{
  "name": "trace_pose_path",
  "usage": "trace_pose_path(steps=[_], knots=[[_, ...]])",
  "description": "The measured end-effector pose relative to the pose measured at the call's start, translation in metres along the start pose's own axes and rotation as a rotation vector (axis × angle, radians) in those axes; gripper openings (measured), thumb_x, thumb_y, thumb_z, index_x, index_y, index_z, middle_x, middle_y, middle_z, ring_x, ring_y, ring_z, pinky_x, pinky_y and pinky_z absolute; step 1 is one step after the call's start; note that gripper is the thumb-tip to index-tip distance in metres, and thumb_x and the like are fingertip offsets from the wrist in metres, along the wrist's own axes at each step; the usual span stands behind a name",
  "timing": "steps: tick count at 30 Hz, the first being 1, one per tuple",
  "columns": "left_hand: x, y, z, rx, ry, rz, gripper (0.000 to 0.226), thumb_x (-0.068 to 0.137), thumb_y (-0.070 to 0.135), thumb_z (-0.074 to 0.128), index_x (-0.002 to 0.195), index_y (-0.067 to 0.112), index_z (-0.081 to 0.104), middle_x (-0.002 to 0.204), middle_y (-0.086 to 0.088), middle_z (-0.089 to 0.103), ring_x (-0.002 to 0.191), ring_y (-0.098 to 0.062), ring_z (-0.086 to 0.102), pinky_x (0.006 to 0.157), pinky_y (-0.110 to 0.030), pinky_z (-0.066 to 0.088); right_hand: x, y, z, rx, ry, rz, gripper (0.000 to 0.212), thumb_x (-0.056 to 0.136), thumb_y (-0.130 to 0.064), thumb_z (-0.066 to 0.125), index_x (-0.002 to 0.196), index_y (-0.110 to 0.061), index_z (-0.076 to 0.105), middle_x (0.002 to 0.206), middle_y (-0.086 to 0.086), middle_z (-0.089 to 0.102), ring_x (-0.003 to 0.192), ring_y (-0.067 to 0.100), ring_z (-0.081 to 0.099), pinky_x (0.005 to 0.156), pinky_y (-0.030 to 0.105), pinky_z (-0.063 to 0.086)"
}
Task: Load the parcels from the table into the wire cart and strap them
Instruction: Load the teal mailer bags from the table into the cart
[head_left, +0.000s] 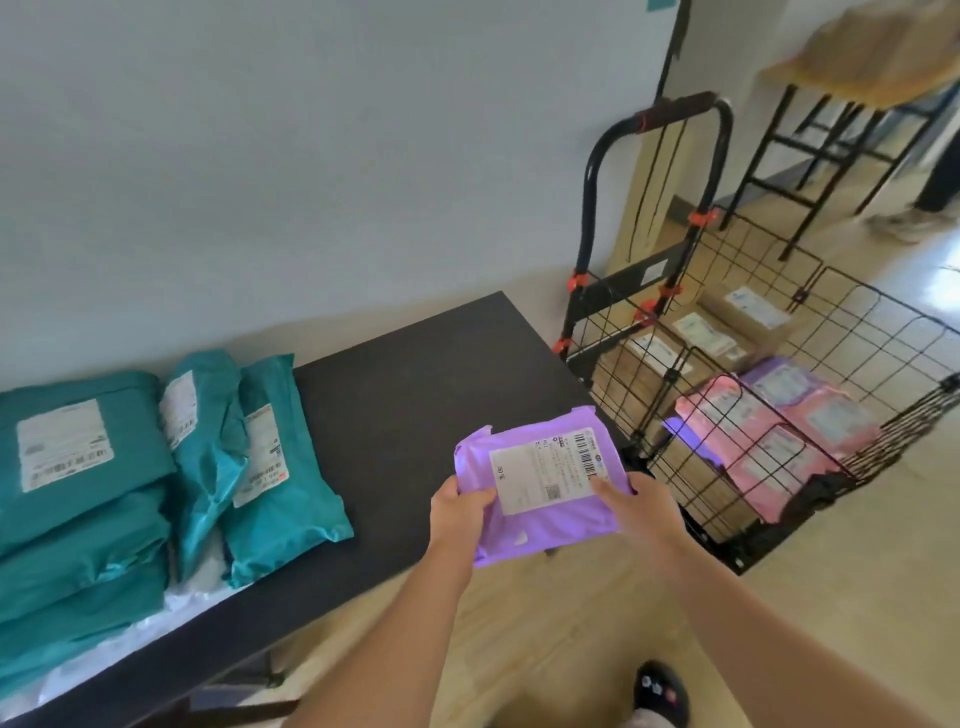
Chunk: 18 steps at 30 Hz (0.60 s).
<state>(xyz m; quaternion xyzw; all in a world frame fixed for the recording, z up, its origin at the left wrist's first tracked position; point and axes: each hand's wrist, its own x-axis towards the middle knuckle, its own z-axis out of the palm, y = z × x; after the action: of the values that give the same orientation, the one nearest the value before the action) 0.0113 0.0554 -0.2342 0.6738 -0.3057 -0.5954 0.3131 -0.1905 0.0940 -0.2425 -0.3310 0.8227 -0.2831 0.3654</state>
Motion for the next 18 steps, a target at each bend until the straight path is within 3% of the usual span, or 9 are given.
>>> trace_pose_path(steps=[6,10,13,15,18], knots=[[-0.011,0.009,0.067,0.114,-0.076,0.054,0.024,0.082,0.000,0.054,0.101,0.010,0.064,0.100,-0.012,0.070,0.092,-0.031,0.068,0.084,-0.046,0.057,0.018,0.027,-0.055,0.022,0.086,-0.024,0.035,0.093,-0.028,0.064,0.065,-0.013,0.048,0.057,-0.001,0.049,0.049,0.012,0.043,0.044,0.020,0.027],[-0.019,0.012,0.125,0.201,-0.091,0.096,0.028,0.082,0.001,0.053,0.107,0.009,0.062,0.102,-0.012,0.068,0.098,-0.032,0.066,0.089,-0.049,0.054,0.038,0.051,-0.103,0.046,0.103,-0.044,0.031,0.094,-0.028,0.063,0.068,-0.016,0.051,0.055,-0.005,0.049,0.047,0.011,0.041,0.042,0.019,0.025],[-0.030,0.015,0.178,0.223,-0.092,0.124,0.027,0.084,0.001,0.053,0.108,0.009,0.060,0.102,-0.011,0.067,0.096,-0.030,0.065,0.087,-0.047,0.055,0.061,0.070,-0.146,0.083,0.103,-0.055,0.029,0.094,-0.029,0.062,0.069,-0.018,0.052,0.060,-0.003,0.054,0.050,0.012,0.047,0.043,0.021,0.030],[-0.033,0.018,0.215,0.230,-0.101,0.140,0.023,0.086,0.002,0.053,0.107,0.010,0.059,0.099,-0.008,0.067,0.091,-0.025,0.065,0.078,-0.041,0.056,0.077,0.082,-0.175,0.090,0.103,-0.035,0.026,0.094,-0.032,0.063,0.077,-0.014,0.056,0.073,0.003,0.062,0.056,0.014,0.053,0.045,0.021,0.038],[-0.036,0.020,0.273,0.249,-0.111,0.148,0.022,0.090,0.004,0.053,0.110,0.012,0.057,0.096,-0.003,0.064,0.086,-0.017,0.062,0.064,-0.028,0.050,0.102,0.099,-0.219,0.063,0.098,-0.014,0.026,0.095,-0.035,0.062,0.087,-0.010,0.058,0.084,0.007,0.065,0.071,0.021,0.065,0.060,0.033,0.057]])
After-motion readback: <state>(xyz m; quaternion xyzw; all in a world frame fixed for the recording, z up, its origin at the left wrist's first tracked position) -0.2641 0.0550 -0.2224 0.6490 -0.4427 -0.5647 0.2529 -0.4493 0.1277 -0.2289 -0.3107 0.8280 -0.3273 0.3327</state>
